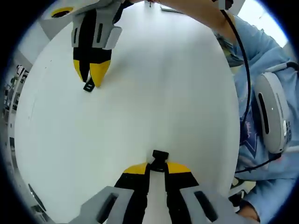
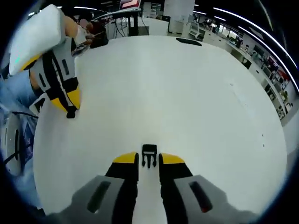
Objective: Snap the two parts of the plastic buckle together until the buckle closes and remains connected.
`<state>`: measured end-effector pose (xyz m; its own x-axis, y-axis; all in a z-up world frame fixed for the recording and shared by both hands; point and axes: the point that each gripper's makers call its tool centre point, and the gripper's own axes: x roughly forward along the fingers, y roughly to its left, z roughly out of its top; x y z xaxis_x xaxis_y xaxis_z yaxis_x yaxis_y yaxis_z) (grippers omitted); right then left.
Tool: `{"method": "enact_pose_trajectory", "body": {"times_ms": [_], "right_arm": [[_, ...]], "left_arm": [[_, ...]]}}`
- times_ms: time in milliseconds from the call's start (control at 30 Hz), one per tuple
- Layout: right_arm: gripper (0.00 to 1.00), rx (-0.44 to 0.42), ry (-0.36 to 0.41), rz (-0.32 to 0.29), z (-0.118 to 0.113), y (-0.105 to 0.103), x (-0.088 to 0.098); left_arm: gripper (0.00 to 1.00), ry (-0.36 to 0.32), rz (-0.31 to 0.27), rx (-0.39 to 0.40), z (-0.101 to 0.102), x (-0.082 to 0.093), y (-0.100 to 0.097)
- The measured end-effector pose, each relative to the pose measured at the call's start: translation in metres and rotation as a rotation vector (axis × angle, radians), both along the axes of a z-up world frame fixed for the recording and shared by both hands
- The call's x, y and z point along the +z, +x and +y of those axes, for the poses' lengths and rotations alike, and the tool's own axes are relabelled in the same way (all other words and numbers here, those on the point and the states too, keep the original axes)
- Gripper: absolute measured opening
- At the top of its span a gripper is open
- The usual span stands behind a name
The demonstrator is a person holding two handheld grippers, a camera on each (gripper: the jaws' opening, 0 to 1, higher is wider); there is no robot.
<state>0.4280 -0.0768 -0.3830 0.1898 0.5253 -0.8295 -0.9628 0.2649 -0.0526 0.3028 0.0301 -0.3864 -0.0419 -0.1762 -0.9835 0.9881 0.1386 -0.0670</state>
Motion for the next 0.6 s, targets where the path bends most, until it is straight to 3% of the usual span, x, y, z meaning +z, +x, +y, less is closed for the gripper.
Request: {"method": "enact_pose_trajectory", "body": {"times_ms": [133, 600], "right_arm": [[0.12, -0.008, 0.005, 0.012, 0.0, 0.0, -0.001], [0.11, 0.021, -0.015, 0.014, -0.01, -0.009, 0.0]], "left_arm": [[0.11, -0.002, 0.004, 0.001, 0.0, 0.0, -0.001], [0.11, 0.001, 0.01, 0.008, 0.001, -0.001, -0.001]]}}
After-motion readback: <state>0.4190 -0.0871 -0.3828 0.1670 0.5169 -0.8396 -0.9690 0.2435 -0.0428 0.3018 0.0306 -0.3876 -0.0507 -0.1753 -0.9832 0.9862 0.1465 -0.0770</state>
